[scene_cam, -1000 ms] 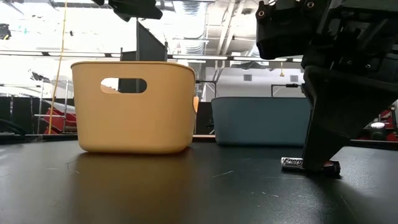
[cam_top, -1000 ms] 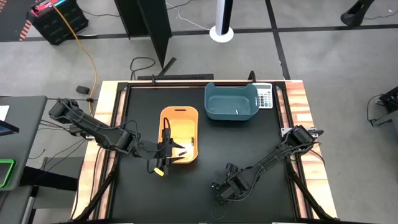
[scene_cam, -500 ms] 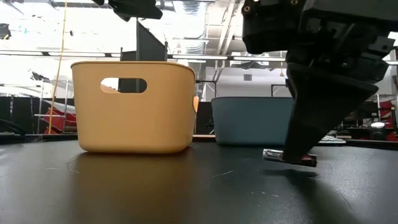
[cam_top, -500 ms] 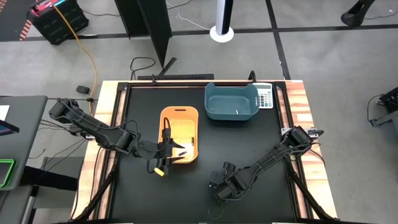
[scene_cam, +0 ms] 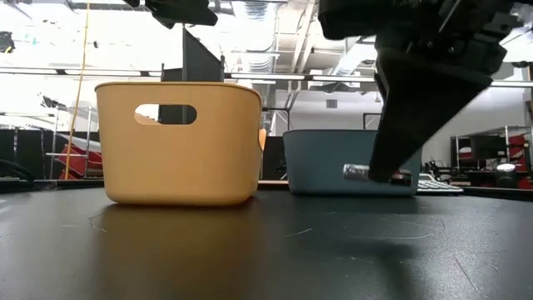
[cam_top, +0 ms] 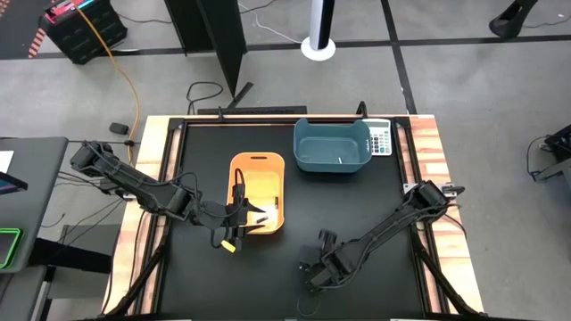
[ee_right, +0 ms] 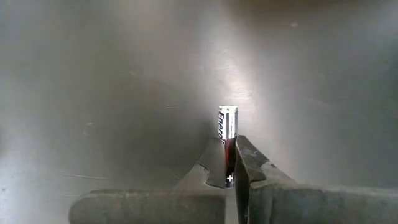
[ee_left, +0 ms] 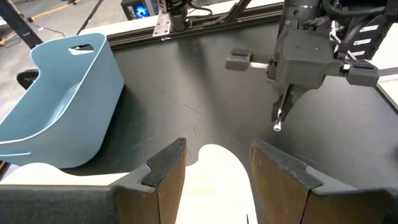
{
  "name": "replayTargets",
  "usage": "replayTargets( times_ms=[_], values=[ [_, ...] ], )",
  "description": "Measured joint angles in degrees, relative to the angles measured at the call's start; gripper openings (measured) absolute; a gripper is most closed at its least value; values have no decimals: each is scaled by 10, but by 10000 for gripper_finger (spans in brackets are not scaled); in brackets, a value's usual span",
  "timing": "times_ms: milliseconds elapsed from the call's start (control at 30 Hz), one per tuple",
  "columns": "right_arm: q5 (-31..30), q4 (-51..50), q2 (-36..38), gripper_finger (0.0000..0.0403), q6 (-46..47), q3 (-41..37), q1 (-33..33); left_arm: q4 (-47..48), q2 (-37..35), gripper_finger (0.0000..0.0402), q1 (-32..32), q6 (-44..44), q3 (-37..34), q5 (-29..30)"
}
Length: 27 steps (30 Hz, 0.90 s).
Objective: Sort batteries
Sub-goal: Put the silver battery into the blue bin
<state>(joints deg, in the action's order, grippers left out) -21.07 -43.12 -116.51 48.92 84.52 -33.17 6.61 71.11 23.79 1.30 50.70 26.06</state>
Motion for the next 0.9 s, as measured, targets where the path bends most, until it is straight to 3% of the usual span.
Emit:
replayTargets(
  times_ms=[433, 900],
  values=[
    [-39, -77, 14, 10, -50, 50, 33, 0, 0, 173, 0, 0, 0, 0],
    [-104, -172, 146, 10, -180, 50, 138, 0, 0, 173, 0, 2, 0, -5]
  ],
)
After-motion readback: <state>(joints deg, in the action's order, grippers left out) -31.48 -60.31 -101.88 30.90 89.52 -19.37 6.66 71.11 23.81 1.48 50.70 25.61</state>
